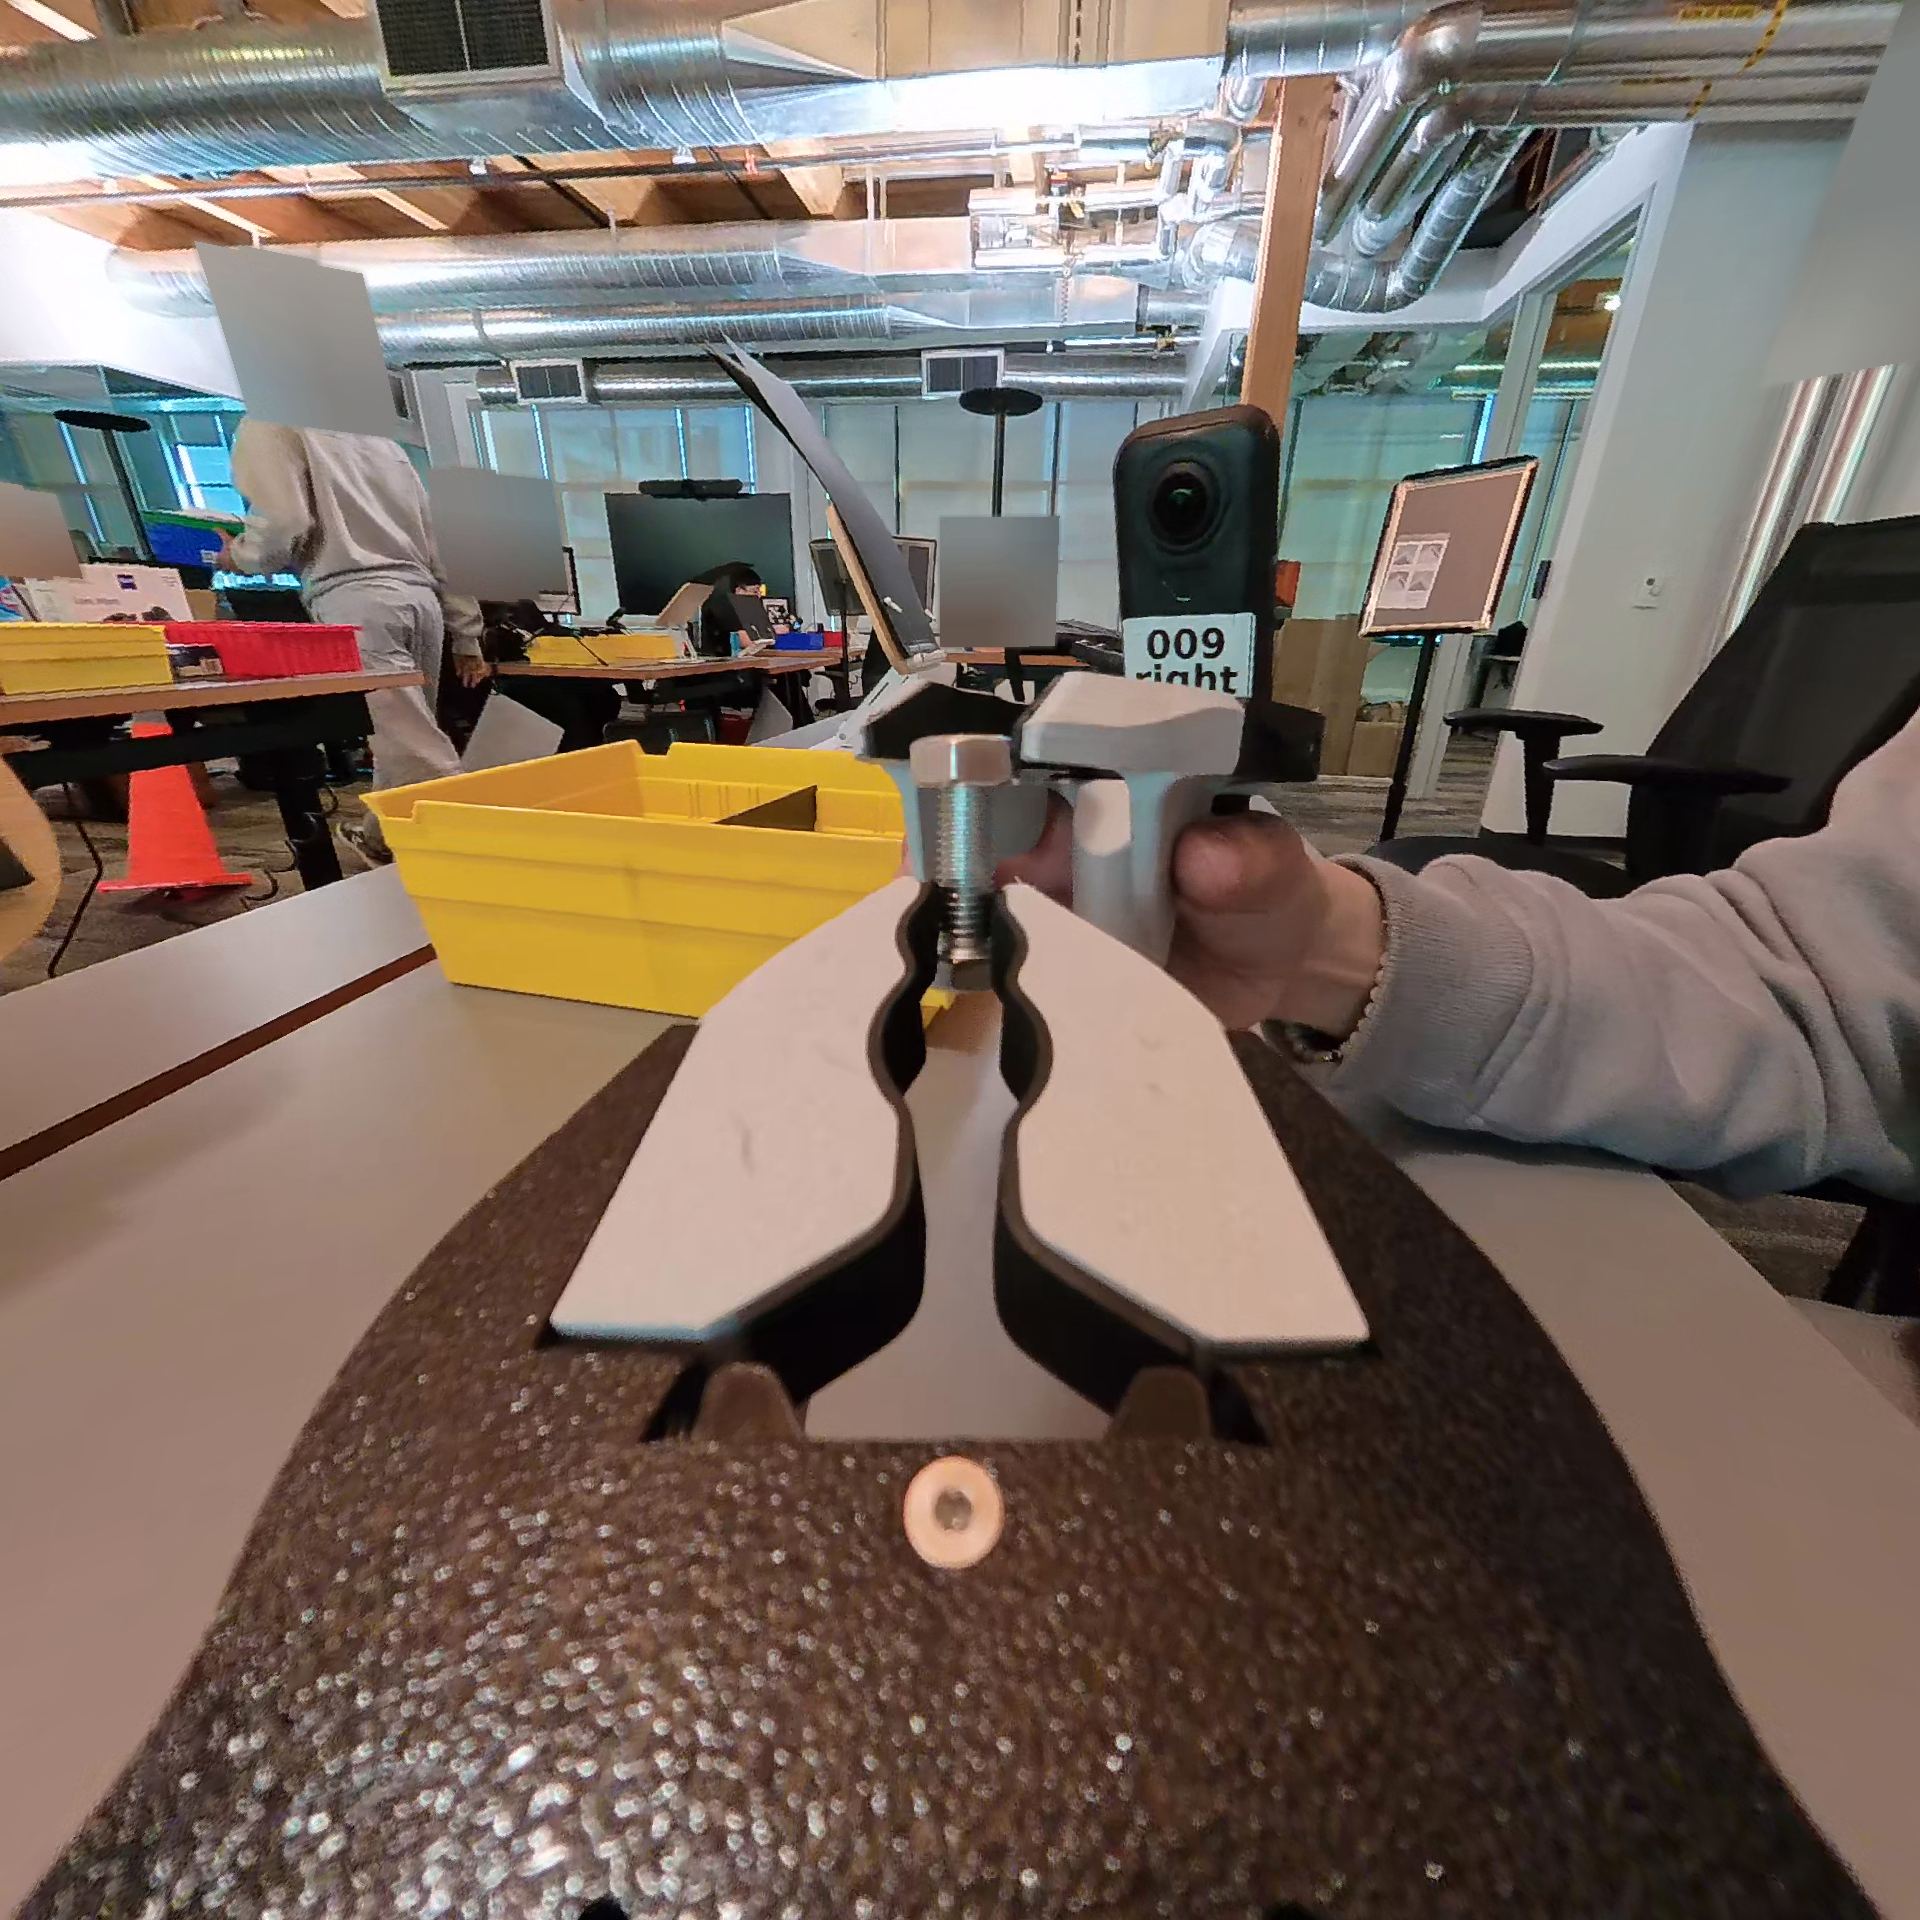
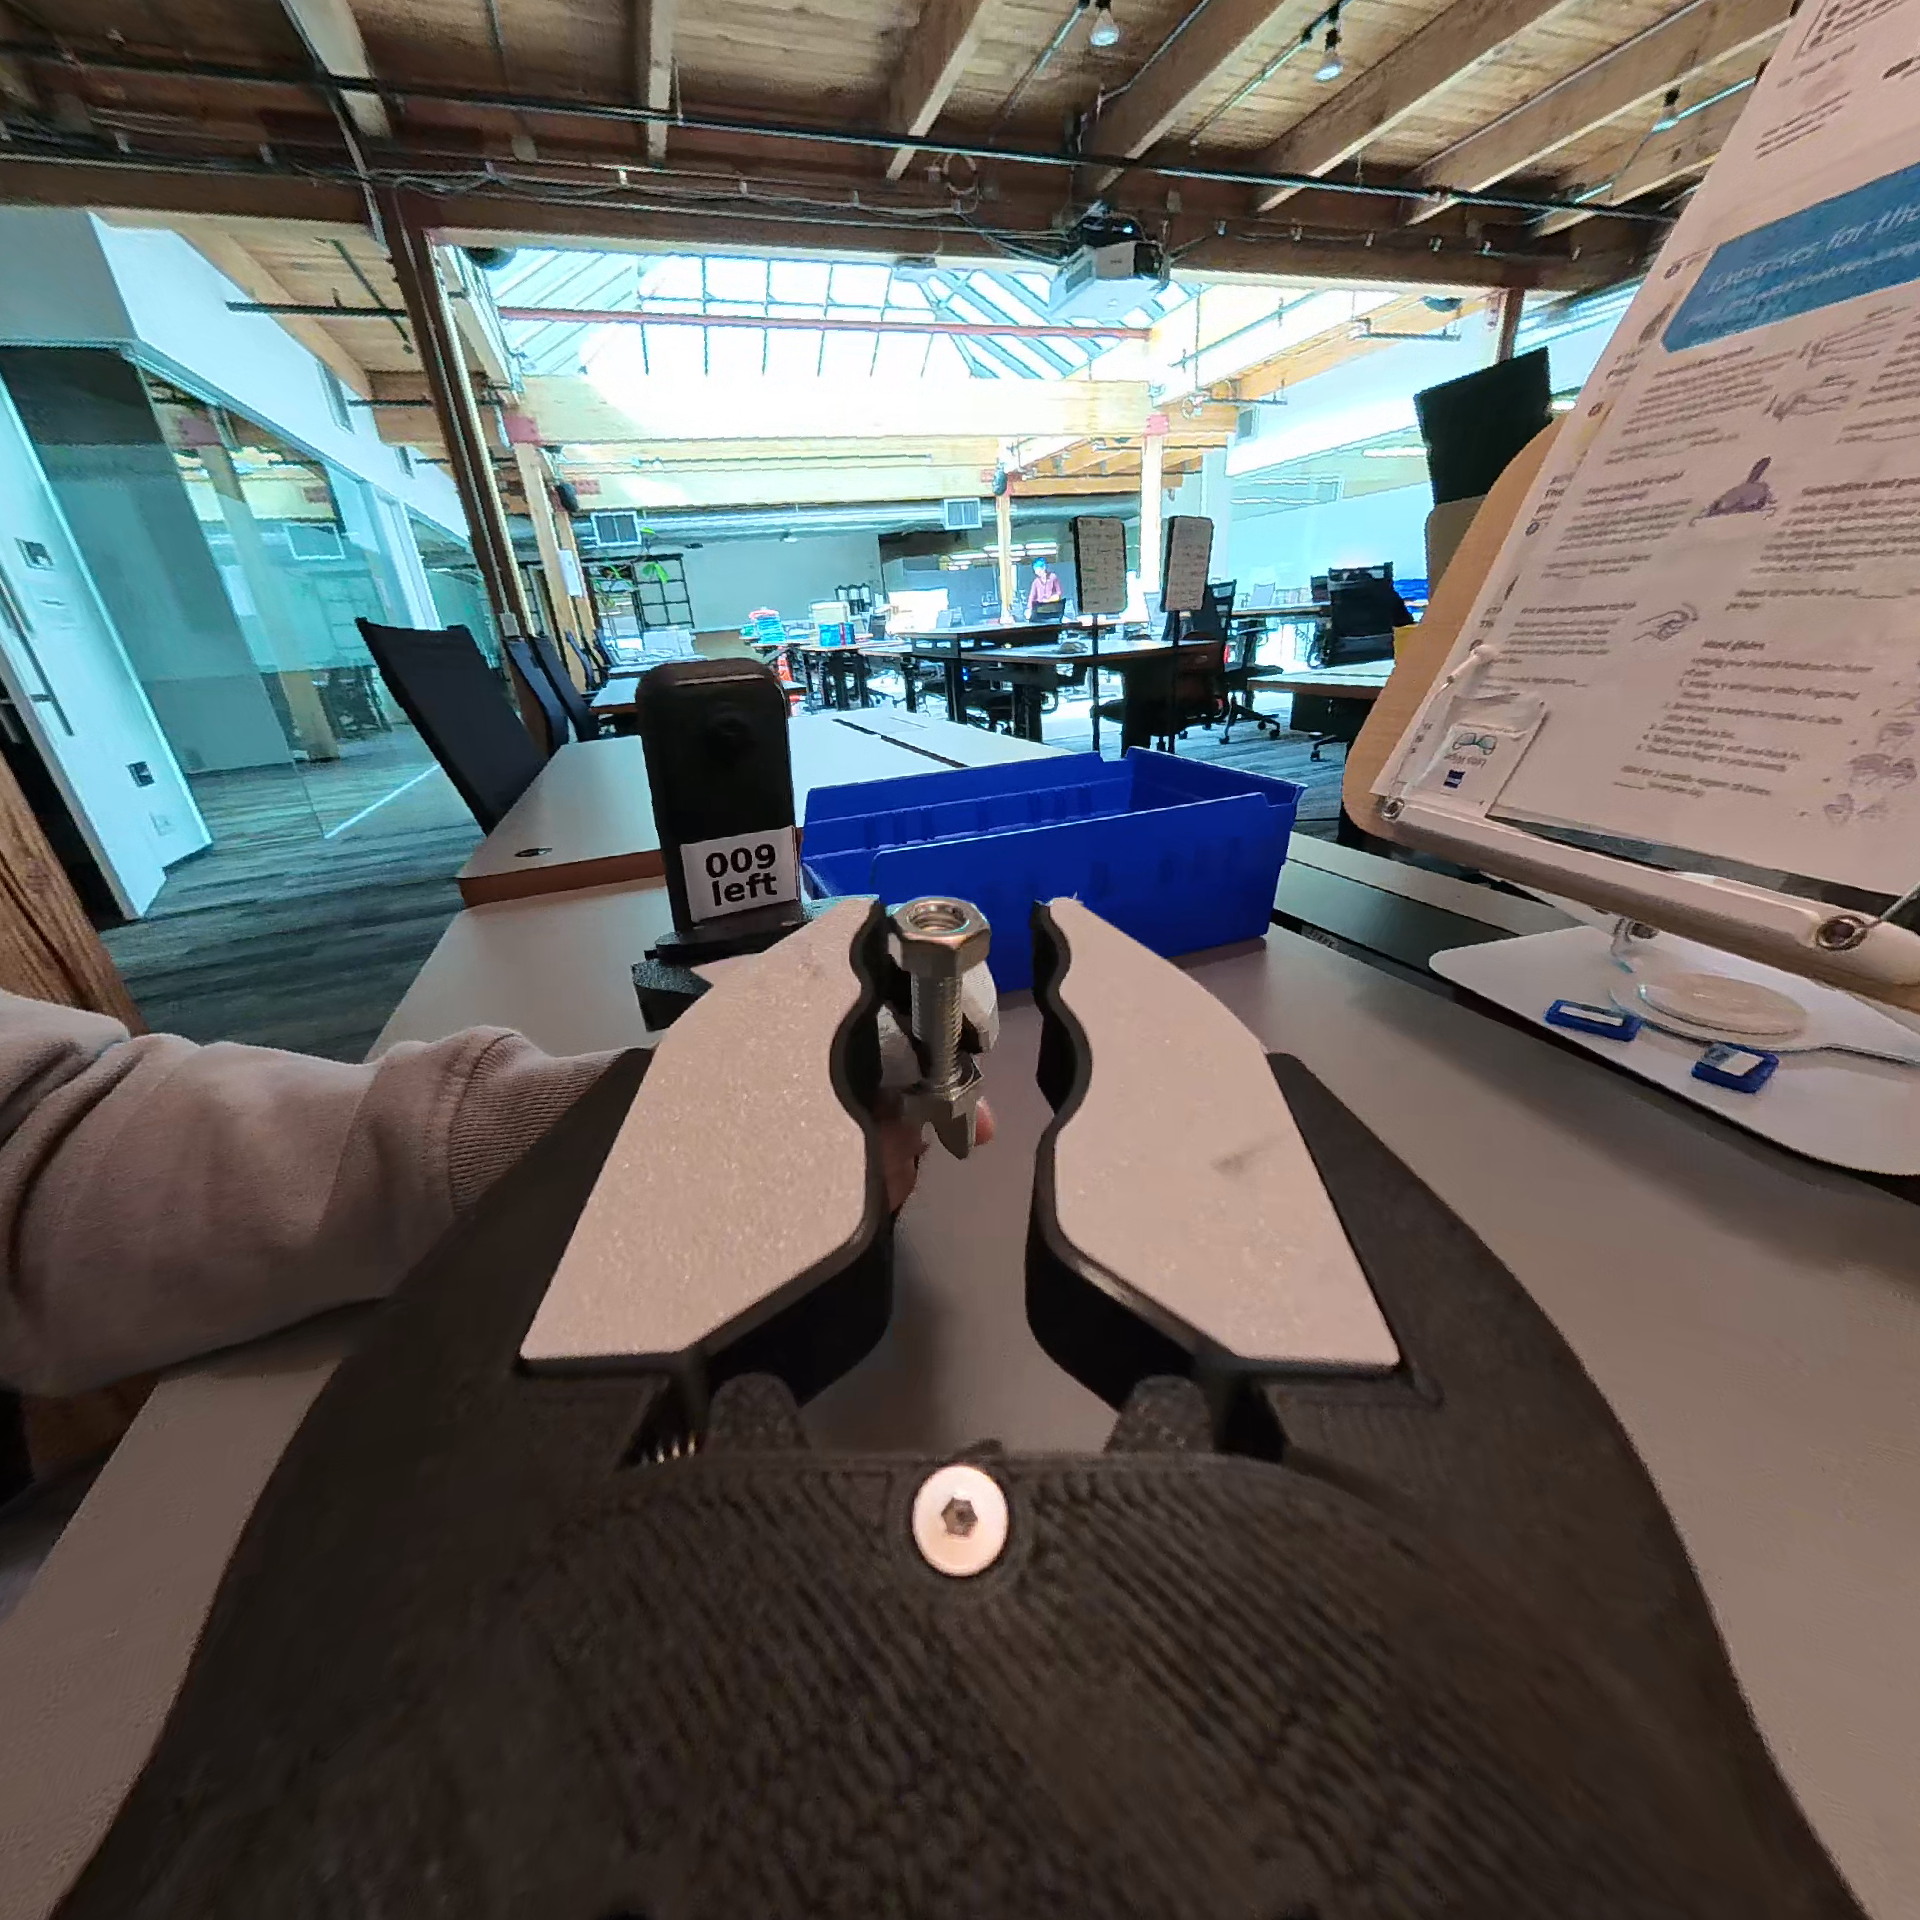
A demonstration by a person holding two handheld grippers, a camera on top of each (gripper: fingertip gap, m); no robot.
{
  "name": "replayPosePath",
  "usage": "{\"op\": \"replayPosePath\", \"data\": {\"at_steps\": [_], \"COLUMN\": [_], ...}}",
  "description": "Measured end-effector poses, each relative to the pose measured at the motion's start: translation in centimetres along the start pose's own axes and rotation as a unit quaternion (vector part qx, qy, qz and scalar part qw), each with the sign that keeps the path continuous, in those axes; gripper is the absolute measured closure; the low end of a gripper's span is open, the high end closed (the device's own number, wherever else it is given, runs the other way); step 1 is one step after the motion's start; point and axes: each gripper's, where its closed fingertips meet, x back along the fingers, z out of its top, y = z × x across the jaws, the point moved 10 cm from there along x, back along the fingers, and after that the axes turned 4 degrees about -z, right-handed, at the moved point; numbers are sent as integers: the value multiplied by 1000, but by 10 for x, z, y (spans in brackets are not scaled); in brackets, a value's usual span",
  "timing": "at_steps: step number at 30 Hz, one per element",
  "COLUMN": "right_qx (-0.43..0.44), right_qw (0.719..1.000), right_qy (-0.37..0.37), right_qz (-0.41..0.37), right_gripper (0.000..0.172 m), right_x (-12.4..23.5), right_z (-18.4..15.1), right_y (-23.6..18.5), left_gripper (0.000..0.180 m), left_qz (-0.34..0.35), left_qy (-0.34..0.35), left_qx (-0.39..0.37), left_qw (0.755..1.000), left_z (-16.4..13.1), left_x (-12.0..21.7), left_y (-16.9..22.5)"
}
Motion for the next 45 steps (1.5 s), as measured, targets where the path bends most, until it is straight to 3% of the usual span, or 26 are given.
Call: {"op": "replayPosePath", "data": {"at_steps": [11,15,19,29,35,41,45], "right_qx": [-2,9,9,-35,-32,-23,15], "right_qw": [1000,1000,1000,993,997,998,1000], "right_qy": [0,-9,-11,7,16,9,-4], "right_qz": [9,-7,-1,115,61,55,22], "right_gripper": [139,153,153,153,159,131,133], "right_x": [-1,-4,-4,1,6,3,-3], "right_z": [1,-3,-2,4,4,4,2], "right_y": [-2,-5,-4,-6,2,-1,-8], "left_gripper": [172,172,172,172,172,172,172], "left_qz": [9,9,7,-94,-63,-35,-28], "left_qy": [5,-2,-1,36,42,31,11], "left_qx": [-1,-5,-4,38,34,23,10], "left_qw": [1000,1000,1000,994,997,999,999], "left_z": [1,0,0,4,5,4,1], "left_x": [1,0,0,-2,4,4,1], "left_y": [-1,0,0,7,2,0,2]}}
